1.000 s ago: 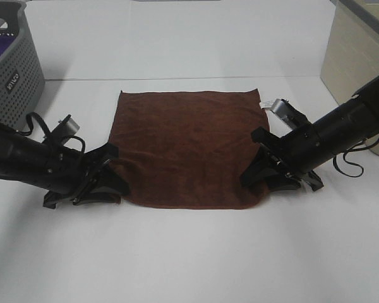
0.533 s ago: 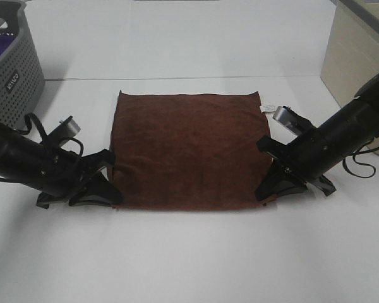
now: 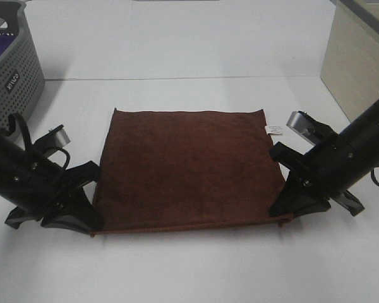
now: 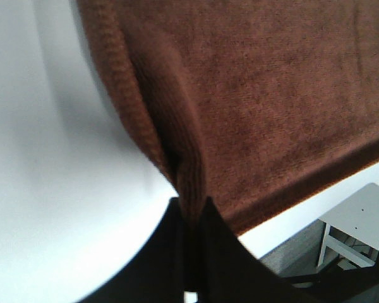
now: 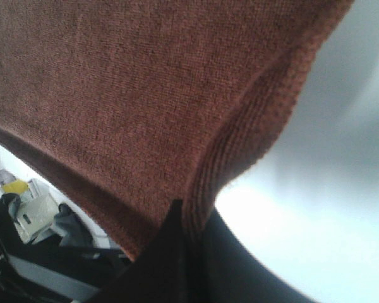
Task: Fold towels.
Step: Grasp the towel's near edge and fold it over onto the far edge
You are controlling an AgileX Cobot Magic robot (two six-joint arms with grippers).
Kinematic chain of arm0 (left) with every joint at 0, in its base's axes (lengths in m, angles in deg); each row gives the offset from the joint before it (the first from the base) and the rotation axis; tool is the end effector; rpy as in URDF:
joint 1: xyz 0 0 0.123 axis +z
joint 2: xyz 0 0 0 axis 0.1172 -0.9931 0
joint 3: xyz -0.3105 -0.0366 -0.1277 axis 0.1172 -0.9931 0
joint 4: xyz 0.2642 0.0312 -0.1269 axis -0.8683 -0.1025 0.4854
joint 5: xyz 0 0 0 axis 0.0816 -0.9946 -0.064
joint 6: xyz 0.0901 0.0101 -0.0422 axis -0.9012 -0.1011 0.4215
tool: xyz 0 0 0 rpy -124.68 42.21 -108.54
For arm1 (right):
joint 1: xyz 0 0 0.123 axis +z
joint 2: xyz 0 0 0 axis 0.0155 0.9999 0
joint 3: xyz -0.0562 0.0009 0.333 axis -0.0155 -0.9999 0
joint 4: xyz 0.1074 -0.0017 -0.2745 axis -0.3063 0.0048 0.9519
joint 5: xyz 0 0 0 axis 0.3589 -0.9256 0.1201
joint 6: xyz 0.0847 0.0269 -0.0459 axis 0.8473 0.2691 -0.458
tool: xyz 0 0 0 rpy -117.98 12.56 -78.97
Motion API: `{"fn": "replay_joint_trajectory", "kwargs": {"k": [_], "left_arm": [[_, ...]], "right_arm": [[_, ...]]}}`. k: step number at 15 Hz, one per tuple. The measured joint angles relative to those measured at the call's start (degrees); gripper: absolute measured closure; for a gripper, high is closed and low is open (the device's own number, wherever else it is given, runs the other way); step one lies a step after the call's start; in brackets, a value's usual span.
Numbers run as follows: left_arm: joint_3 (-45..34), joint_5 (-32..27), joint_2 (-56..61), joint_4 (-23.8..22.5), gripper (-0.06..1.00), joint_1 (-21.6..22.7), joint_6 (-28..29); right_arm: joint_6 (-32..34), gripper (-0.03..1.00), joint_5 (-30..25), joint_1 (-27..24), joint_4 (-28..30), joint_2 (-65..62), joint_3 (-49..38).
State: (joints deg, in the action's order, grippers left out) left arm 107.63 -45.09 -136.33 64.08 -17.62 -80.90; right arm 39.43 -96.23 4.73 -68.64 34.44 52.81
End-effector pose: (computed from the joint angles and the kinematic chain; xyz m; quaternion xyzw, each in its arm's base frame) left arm 0.3063 -0.1167 0.1108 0.0349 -0.9517 0.3049 0.0031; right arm 0.3204 0.0765 0.1193 -0.0150 -0.9576 -0.2829 0.0527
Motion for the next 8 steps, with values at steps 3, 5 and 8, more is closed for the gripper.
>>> {"fn": "replay_joint_trajectory", "kwargs": {"k": [3,5,8], "left_arm": [[-2.3,-0.8,2.4,-0.5,0.94,-0.2,1.3],[0.7,-0.8,2.4,-1.2,0.94,-0.2,3.6],[9.7,0.0,2.1,-5.0,0.94,-0.2,8.8]], "right_arm": [[0.4,0.97,-0.3,0.2,0.1,-1.0,-2.3],[0.5,0.97,-0.6,0.2,1.3,-1.0,1.4],[2.3,0.97,1.0,0.2,2.8,-1.0,10.8]]}}
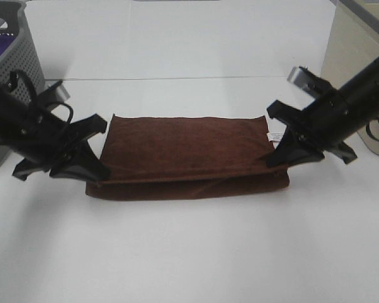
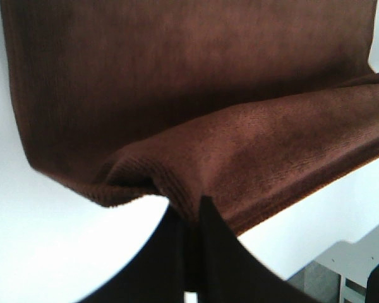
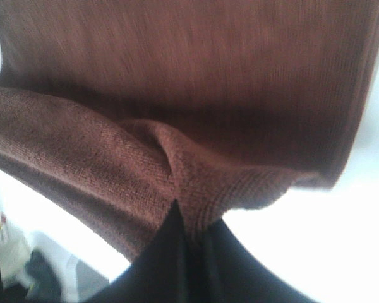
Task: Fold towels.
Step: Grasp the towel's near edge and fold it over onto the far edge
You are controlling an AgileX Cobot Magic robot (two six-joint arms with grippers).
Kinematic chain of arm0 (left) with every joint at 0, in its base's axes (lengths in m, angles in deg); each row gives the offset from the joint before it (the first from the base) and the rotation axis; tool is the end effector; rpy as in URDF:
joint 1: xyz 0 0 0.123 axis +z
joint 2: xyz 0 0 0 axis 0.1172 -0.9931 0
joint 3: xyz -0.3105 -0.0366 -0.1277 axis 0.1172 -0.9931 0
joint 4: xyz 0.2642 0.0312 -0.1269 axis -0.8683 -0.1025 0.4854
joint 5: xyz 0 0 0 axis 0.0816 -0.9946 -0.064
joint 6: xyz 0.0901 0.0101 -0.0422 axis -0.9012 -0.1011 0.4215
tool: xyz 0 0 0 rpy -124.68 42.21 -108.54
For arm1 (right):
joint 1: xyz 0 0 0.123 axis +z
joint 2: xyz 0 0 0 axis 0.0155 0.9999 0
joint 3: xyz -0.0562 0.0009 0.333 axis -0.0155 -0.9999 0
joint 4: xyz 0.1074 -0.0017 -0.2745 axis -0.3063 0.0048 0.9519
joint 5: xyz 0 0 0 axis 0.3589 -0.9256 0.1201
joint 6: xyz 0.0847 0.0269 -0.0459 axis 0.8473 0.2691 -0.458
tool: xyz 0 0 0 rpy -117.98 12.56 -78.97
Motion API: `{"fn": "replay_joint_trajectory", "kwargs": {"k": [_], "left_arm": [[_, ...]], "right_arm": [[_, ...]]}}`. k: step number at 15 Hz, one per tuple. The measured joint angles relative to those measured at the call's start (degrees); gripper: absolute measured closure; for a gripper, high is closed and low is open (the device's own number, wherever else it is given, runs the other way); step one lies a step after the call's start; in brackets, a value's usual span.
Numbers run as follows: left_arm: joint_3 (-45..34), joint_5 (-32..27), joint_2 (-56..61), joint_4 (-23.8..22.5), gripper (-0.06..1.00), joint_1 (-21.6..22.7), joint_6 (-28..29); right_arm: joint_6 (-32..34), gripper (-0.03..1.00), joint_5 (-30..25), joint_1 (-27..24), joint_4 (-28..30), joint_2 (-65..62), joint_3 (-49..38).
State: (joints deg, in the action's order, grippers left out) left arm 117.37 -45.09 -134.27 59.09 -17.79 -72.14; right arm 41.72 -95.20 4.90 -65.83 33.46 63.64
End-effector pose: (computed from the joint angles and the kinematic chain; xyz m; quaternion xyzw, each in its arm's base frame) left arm 0.3527 -0.1236 0.1568 -0.0410 0.9490 -0.3058 0.0639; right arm 0.3744 0.0778 0.1635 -0.0112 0.9618 0.2699 0.0439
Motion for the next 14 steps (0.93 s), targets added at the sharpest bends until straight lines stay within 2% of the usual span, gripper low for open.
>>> {"fn": "replay_joint_trajectory", "kwargs": {"k": [3,4,8,10,14], "left_arm": [[12.7,-0.3,-6.4,-3.8,0.94,0.1,3.3],[19.8,-0.9,-10.7,-5.4,0.94,0.1,4.8],[33.9,-1.3,-20.7,-10.5,0.94,0.1,9.1],[37.7,-0.6,-23.0,-11.2,0.94,0.1,9.6],[38.3,3.6,-23.1,-11.2,0.94,0.1,10.0]], "right_arm": [[0.6,0.97,-0.5,0.0,0.9,4.8,13.2],[0.7,0.97,-1.8,0.0,1.3,8.9,19.4],[3.6,0.97,-2.8,-0.1,3.8,17.2,32.6],[5.2,0.97,-2.8,-0.1,5.8,20.5,36.1],[6.7,0.97,-2.0,-0.1,7.1,23.3,38.3]]}}
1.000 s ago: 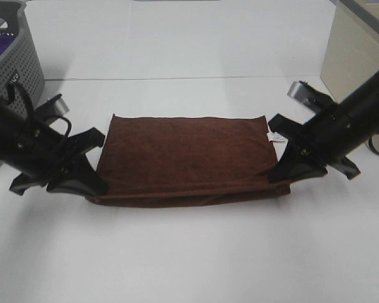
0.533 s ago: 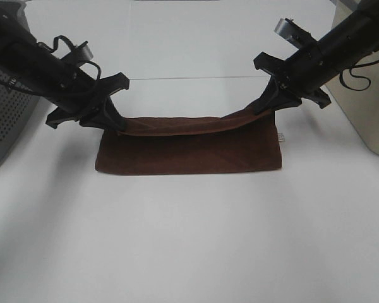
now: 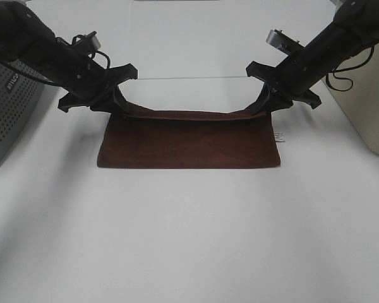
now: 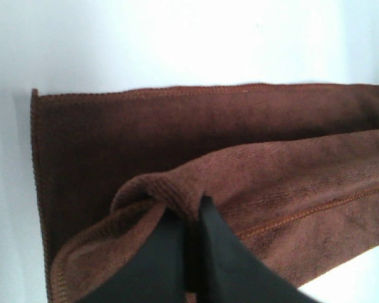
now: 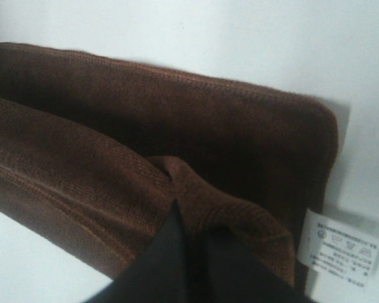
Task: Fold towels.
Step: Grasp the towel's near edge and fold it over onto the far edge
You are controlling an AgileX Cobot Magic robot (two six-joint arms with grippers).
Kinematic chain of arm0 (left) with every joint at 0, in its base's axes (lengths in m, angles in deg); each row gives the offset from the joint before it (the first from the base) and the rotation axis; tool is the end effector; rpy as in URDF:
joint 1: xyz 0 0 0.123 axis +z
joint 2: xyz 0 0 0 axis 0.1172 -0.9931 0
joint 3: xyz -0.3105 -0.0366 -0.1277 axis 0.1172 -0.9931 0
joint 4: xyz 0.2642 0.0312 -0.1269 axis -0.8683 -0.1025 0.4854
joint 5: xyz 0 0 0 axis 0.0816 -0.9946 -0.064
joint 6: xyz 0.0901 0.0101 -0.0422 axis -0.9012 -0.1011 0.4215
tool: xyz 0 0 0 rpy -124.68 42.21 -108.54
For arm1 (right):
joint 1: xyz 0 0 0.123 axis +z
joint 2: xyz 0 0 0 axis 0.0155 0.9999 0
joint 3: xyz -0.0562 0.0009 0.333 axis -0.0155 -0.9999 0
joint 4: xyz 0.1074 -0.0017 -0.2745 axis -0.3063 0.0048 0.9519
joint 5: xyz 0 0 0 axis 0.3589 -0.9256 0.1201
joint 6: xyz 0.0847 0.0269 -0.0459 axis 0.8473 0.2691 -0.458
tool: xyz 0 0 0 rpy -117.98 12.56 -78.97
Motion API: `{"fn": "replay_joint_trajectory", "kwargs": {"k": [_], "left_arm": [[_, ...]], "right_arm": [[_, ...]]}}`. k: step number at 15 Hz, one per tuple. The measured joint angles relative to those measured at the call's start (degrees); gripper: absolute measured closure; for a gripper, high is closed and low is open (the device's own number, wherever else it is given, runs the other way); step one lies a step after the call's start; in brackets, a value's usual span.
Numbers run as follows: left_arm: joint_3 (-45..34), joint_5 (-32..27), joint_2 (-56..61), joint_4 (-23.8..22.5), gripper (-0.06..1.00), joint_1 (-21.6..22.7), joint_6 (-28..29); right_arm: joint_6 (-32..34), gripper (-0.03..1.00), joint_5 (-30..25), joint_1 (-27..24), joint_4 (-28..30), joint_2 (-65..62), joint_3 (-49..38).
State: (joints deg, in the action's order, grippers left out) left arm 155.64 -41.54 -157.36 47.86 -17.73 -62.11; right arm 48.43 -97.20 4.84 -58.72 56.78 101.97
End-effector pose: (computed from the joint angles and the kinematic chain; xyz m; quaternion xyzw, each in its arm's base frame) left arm 0.5292 -0.1456 0.1480 -0.0287 0.9440 -0.2701 0.1873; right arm 0.5409 0.0829 0.1503 -0.0309 0.9609 0.2410 0.1326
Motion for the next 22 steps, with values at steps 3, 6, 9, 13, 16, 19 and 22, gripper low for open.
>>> {"fn": "replay_joint_trajectory", "kwargs": {"k": [3,6,9,13,16,19,22], "left_arm": [[0.0,3.2,0.0,0.1,0.94,-0.1,0.1],[0.0,4.7,0.0,-0.5,0.94,-0.1,0.1],[0.0,4.8,-0.1,-2.6,0.94,-0.2,0.1],[0.0,5.0,-3.4,-2.8,0.93,-0.3,0.1],[0.0,5.9,-4.7,-4.0,0.74,-0.1,0.1],[0.0,5.8,-4.7,-4.2,0.26,0.2,0.1],[0.2,4.1,-4.3,-4.5,0.12,0.2,0.1]], "right_arm": [[0.1,0.97,2.4,0.0,-0.5,0.1,0.1],[0.2,0.97,3.7,0.1,-1.0,1.6,0.1],[0.2,0.97,3.8,0.1,-1.9,3.6,0.1],[0.2,0.94,4.2,0.2,-1.9,4.5,0.1],[0.2,0.74,5.4,0.0,-0.3,4.6,0.1],[0.2,0.26,3.6,-0.2,-1.9,5.0,0.3],[0.1,0.13,1.7,-0.1,-1.5,4.1,0.6]]}}
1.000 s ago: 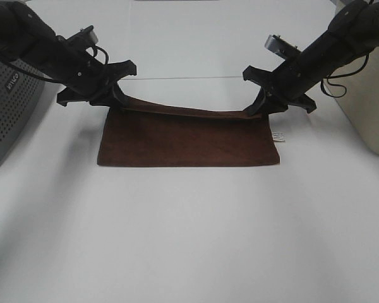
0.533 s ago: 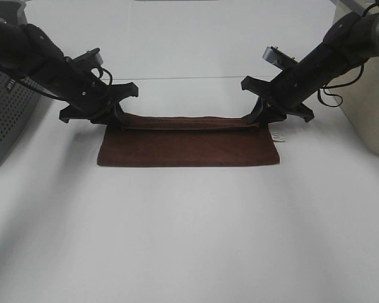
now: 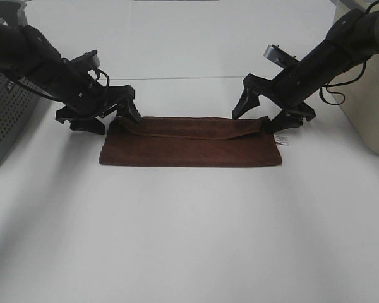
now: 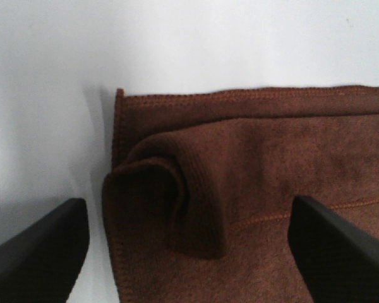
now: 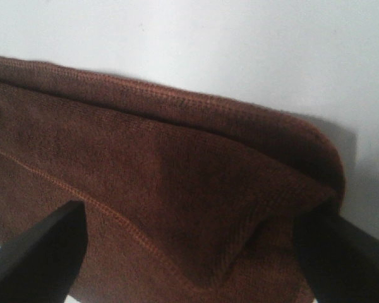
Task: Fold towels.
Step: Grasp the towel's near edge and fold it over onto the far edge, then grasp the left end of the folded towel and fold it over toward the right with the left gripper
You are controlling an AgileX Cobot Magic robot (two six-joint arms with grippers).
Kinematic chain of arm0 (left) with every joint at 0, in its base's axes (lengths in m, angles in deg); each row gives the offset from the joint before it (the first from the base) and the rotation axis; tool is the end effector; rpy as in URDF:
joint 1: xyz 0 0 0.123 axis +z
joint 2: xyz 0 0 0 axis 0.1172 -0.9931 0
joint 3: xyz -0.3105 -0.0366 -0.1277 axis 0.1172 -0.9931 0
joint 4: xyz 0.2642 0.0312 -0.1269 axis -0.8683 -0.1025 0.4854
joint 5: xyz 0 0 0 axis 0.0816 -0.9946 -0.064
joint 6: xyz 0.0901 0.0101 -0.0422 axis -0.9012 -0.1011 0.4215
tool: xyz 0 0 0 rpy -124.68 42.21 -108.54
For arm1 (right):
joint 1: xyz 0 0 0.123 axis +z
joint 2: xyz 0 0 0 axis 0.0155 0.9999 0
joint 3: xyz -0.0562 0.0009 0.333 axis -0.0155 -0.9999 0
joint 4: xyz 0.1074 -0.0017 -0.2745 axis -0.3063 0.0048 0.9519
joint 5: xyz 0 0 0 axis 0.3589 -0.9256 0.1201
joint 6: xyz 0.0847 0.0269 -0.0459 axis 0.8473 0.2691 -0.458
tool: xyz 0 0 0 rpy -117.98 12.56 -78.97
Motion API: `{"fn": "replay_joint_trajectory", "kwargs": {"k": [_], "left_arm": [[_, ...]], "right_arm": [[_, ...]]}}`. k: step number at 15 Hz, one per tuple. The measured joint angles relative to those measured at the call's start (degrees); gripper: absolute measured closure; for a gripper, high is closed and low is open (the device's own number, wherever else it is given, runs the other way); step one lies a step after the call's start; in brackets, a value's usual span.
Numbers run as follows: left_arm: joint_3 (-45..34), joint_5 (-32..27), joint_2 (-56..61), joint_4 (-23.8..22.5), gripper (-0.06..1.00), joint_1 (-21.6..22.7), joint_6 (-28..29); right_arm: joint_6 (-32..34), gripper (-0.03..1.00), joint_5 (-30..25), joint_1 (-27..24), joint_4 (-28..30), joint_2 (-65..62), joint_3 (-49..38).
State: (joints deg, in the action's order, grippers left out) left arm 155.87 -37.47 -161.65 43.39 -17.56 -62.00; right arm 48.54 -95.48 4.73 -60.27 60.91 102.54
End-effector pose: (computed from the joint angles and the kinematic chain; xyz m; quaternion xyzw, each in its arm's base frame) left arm 0.5363 -0.1379 0.1069 -0.0210 0.9555 -0.2263 0.1883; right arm 0.5472 0.0828 0.1150 -0.0098 0.9622 0.2457 0.1175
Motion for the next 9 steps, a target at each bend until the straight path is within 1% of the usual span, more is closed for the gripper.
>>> {"fn": "replay_joint_trajectory", "kwargs": {"k": [3,5,7,9], "left_arm": [[0.0,-1.5,2.1,-3.0,0.12,0.0,0.5],[0.0,-3.3,3.1,-5.7,0.12,0.0,3.4],[0.0,-5.4,3.2,-8.4,0.12,0.0,7.4],[0.0,-5.3,2.8,-8.6,0.12,0.0,10.2]], "right_arm": [[0.5,0.11,-1.8,0.0,3.2,-3.5,0.0],[2.6,0.11,-4.4,-0.1,5.3,-6.0,0.0],[4.8,0.11,-7.6,-0.1,9.4,-7.0,0.0],[6.2,0.11,-10.0,-0.1,12.8,-7.4,0.0]]}}
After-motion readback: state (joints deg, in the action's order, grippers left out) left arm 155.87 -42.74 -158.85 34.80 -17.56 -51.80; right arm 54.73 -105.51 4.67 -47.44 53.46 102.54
